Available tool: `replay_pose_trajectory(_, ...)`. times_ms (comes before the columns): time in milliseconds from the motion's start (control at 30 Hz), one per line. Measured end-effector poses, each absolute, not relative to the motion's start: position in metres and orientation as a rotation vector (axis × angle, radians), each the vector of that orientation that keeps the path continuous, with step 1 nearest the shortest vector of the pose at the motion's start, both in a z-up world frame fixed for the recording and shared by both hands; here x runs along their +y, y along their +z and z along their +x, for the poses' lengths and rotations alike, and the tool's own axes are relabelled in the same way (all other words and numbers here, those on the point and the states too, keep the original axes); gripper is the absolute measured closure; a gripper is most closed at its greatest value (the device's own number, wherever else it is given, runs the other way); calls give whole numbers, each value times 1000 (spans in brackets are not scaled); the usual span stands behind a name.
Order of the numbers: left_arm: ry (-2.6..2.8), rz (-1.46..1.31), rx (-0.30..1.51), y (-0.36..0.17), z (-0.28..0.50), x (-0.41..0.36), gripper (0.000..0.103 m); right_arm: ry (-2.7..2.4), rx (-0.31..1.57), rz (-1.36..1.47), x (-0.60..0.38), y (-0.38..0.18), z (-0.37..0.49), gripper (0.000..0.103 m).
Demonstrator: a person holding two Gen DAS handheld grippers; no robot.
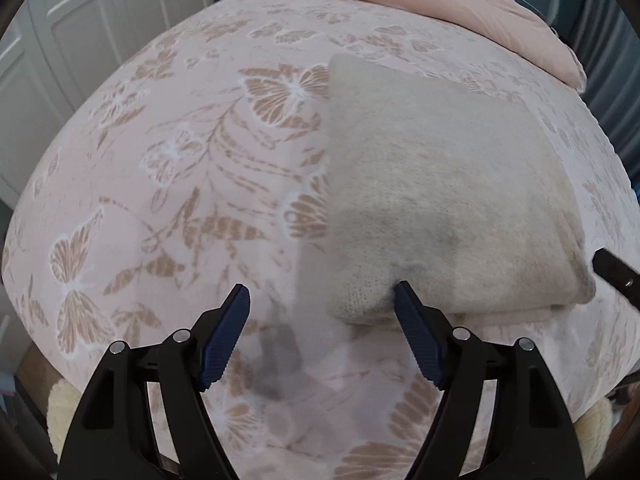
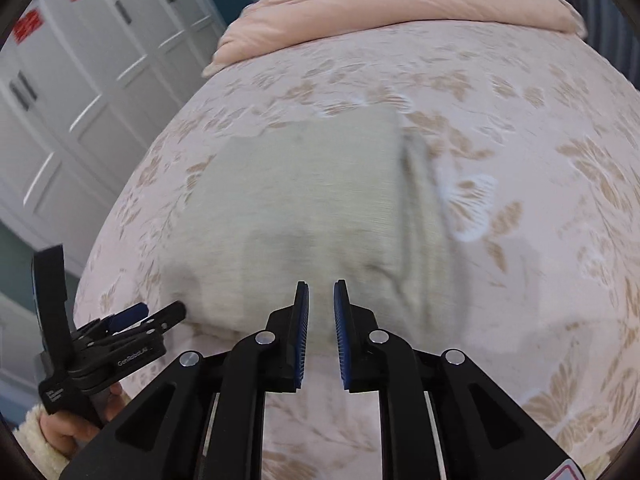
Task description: Fold small clothes
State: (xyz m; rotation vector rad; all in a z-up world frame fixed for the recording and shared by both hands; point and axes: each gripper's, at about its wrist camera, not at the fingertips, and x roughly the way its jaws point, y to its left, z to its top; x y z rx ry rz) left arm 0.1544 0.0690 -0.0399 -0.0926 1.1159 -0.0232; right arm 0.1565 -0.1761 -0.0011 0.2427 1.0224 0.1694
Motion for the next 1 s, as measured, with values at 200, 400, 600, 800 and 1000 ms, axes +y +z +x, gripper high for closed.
replay_pose_trajectory(200,-87,-165,991,12,158,57,29,261,1028,171,-127,4,172,91)
replay_pose_trajectory(400,-25,-17,1085,-31,199,33,27,134,1080,32,-137,-26,182,103)
replay_pose_trajectory(600,-48,3,1073,-48,193,33,16,67,1084,166,-198,-59,156,103)
replay_pose_trajectory(800,-27,-33,1067,-30,187,37,18,50,1082,36,-166,-37,159,103)
replay_pose_trajectory(1000,-41,-40,1024,-4,149,42,18,55,1006,159,-172,5,107,81)
